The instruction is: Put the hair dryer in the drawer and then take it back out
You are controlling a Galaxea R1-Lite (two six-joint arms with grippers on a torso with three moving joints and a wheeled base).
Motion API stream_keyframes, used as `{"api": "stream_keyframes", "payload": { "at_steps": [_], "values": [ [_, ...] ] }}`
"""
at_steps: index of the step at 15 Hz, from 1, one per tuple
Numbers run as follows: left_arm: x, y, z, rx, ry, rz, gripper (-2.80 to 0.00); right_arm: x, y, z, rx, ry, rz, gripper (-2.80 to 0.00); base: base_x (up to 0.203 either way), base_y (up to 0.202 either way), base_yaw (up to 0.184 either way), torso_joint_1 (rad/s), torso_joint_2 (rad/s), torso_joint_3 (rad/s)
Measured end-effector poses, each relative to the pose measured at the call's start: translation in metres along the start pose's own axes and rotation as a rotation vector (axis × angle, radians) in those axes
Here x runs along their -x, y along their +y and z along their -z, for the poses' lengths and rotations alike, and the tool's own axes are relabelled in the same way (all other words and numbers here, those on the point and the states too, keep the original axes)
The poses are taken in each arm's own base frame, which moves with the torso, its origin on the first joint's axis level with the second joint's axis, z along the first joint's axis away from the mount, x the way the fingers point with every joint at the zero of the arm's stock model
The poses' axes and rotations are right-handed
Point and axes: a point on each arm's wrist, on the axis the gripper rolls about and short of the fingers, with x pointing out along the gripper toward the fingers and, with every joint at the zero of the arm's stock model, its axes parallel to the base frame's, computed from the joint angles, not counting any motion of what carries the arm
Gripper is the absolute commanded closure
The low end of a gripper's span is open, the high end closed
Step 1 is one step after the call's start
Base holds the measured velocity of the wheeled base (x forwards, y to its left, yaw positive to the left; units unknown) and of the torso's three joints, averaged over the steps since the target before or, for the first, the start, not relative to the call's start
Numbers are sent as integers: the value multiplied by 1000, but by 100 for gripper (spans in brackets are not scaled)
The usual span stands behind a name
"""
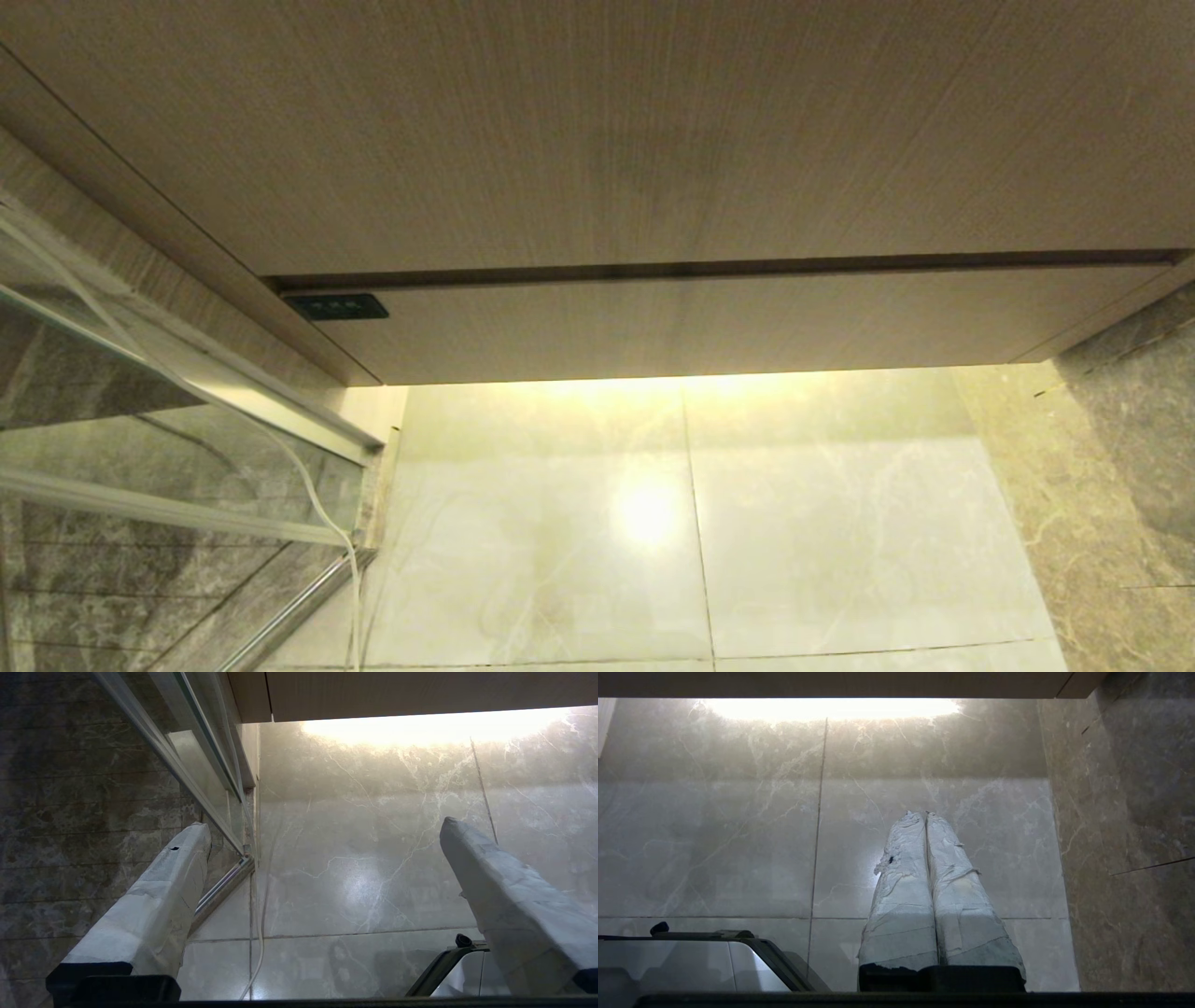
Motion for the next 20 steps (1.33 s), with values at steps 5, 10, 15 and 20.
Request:
{"api": "stream_keyframes", "payload": {
  "at_steps": [5, 10, 15, 20],
  "values": [
    [0, 0, 0, 0, 0, 0, -280, 0, 0, 0, 3, 1, -1, 0, 0, 0, 0, 0, 0, 0],
    [0, 0, 0, -1, 0, -1, -280, 2, 0, -6, 9, -19, -5, 0, 0, 0, 0, 0, 0, 0],
    [0, 0, 0, -1, 1, 0, -280, 51, -6, -140, 12, -262, -27, 0, 0, 0, 0, 0, 0, 0],
    [0, 0, 0, -1, 0, 0, -280, 48, -14, -295, 6, -130, -71, 0, 0, 0, 0, 0, 0, 0]
  ]
}}
